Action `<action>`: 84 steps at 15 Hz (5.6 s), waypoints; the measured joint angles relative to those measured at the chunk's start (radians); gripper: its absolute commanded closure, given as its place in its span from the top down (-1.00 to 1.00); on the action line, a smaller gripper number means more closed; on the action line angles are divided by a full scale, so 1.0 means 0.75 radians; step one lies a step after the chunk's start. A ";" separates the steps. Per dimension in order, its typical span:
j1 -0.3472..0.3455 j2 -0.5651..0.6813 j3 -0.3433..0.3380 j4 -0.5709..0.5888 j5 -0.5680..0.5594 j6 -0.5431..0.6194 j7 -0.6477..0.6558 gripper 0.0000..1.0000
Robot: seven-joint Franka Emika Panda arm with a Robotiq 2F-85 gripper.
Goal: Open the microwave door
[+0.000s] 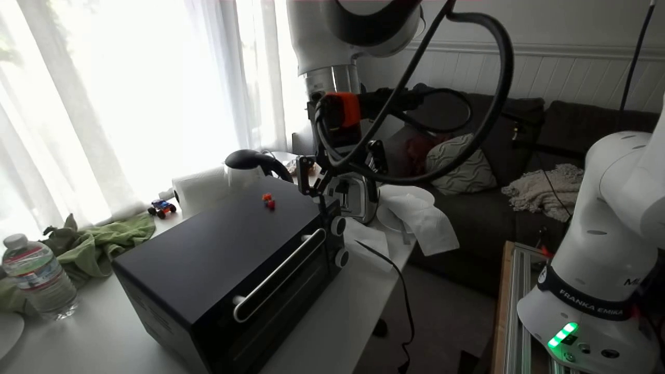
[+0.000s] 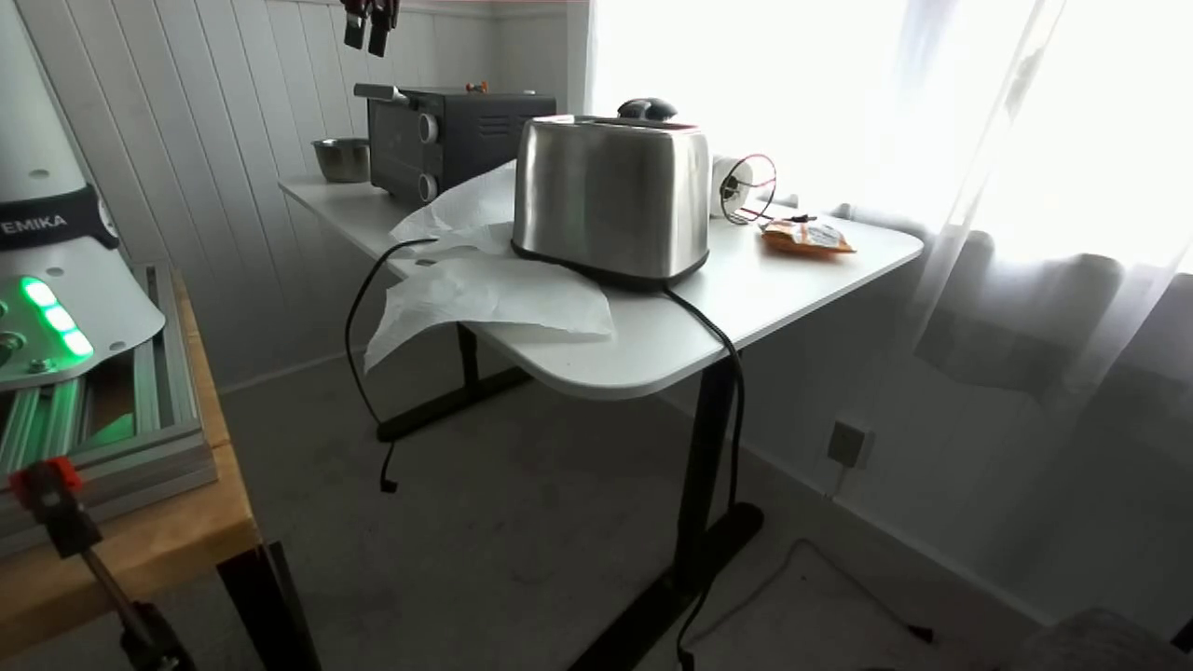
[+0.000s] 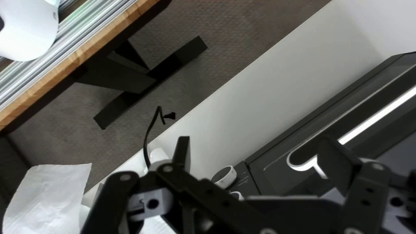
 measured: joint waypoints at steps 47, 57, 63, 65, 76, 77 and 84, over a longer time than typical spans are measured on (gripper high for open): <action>0.100 0.177 0.020 0.012 -0.177 -0.298 -0.386 1.00; 0.093 0.133 -0.008 0.030 -0.181 0.131 -0.302 1.00; 0.092 0.132 -0.010 0.023 -0.197 0.255 -0.267 1.00; 0.092 0.134 -0.011 0.021 -0.208 0.259 -0.266 1.00; 0.087 0.172 -0.021 0.014 -0.243 0.283 -0.267 1.00; 0.087 0.175 -0.021 0.013 -0.243 0.283 -0.271 1.00; 0.099 0.178 -0.012 0.016 -0.243 0.174 -0.388 1.00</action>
